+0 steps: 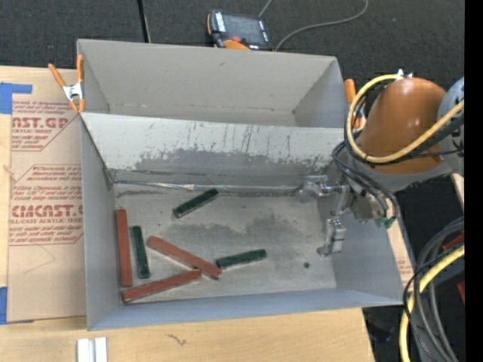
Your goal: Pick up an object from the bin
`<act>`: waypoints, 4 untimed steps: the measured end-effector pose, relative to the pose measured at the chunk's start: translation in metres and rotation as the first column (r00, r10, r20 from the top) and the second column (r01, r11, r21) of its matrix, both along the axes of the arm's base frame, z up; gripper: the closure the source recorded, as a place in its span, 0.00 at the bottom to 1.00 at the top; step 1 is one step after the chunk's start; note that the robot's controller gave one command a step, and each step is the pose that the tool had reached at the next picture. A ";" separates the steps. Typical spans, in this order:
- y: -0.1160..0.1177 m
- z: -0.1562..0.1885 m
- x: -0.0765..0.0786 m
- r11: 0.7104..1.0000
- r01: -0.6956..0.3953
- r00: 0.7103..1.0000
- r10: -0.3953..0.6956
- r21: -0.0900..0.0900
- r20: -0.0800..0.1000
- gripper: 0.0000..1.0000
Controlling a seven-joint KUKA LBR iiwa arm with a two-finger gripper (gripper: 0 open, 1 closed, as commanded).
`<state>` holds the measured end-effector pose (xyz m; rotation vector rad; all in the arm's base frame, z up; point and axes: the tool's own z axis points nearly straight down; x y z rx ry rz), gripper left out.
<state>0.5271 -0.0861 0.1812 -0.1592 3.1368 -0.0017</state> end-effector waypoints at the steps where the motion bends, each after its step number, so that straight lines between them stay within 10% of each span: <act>1: 0.060 -0.116 0.006 0.999 0.050 0.999 -0.050 0.004 -0.006 0.00; 2: 0.057 -0.112 0.008 0.999 0.052 0.999 -0.052 0.002 0.000 1.00; 3: 0.057 -0.112 0.008 0.999 0.052 0.999 -0.052 0.001 0.000 0.00; 4: 0.115 -0.112 -0.004 0.989 -0.146 0.989 0.146 0.003 -0.001 0.00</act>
Offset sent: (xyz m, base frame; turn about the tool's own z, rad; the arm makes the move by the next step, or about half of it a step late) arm 0.0076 0.0558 -0.1112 0.0534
